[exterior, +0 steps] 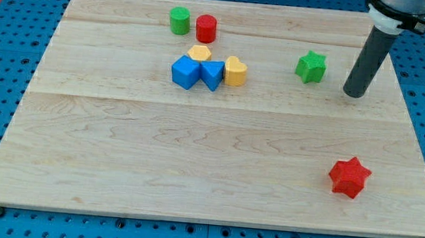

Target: Move your arm to the right side of the green star

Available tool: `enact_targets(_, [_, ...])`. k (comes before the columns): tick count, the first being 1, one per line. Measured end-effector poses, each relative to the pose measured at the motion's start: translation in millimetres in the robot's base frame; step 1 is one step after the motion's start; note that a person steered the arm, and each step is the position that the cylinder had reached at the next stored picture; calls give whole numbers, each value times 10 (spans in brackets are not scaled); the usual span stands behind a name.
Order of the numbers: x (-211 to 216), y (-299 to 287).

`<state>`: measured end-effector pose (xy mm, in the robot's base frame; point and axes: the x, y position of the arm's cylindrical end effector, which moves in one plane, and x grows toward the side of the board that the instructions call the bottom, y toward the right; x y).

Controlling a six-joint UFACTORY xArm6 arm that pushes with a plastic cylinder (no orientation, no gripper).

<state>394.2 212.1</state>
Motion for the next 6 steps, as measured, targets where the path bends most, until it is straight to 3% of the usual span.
enact_targets(3, [-58,104])
enact_targets(6, [-384,104])
